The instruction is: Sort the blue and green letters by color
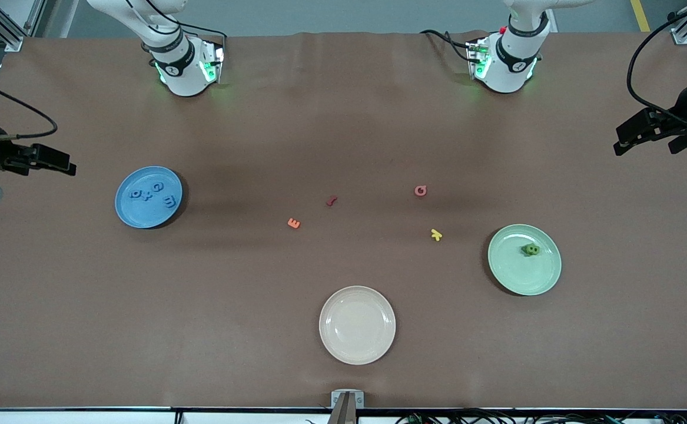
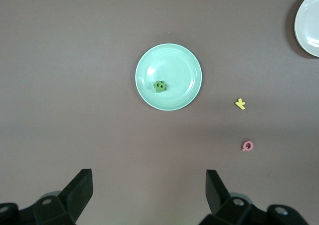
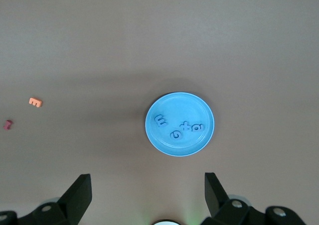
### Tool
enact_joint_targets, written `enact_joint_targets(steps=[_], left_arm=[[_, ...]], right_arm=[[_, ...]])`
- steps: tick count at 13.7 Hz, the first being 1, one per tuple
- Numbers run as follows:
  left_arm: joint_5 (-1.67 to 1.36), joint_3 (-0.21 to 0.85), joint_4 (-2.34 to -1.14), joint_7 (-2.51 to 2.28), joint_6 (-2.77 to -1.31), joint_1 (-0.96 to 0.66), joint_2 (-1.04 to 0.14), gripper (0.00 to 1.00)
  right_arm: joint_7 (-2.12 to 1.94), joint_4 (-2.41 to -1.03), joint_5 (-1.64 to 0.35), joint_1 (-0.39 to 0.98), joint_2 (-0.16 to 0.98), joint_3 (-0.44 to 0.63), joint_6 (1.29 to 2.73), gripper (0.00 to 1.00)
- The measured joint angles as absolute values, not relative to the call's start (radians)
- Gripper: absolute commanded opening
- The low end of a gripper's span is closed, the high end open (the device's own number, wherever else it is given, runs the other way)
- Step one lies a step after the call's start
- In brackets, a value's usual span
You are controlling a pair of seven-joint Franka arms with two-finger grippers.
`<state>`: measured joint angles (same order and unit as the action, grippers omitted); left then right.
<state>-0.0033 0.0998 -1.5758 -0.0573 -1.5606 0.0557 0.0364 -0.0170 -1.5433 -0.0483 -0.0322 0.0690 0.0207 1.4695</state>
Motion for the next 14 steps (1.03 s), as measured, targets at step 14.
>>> enact_joint_targets(steps=[14], left_arm=[[0.000, 0.164, -1.570, -0.028, -1.537, 0.043, 0.036, 1.00]], right_arm=[[-0.017, -1.642, -0.048, -0.020, -0.055, 0.017, 1.492, 1.00]])
